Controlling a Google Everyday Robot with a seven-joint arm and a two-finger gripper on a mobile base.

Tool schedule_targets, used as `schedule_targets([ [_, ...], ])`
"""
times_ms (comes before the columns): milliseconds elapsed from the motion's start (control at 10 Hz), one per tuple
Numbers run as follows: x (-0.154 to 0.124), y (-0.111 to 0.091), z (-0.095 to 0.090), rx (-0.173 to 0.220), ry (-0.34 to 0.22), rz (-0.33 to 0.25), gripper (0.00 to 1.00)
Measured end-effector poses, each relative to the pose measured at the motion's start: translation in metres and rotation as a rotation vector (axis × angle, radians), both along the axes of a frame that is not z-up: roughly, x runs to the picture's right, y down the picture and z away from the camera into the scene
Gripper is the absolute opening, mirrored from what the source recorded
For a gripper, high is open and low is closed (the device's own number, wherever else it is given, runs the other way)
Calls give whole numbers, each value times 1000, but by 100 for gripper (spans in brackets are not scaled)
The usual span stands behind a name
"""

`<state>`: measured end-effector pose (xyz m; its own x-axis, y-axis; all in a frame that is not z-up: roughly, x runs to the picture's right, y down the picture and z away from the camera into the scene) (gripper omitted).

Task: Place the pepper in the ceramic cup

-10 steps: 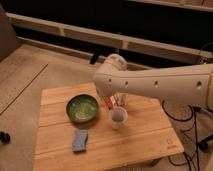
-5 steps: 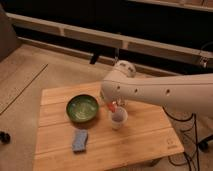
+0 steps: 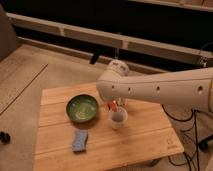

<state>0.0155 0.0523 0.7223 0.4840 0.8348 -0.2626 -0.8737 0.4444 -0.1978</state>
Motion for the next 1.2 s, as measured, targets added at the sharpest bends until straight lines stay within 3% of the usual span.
schedule_targets([
  [200,-1,2,1,-7,12,1,0],
  [700,11,25,-2,-31,31,70,0],
  [1200,19,32,12,-18,2,164,0],
])
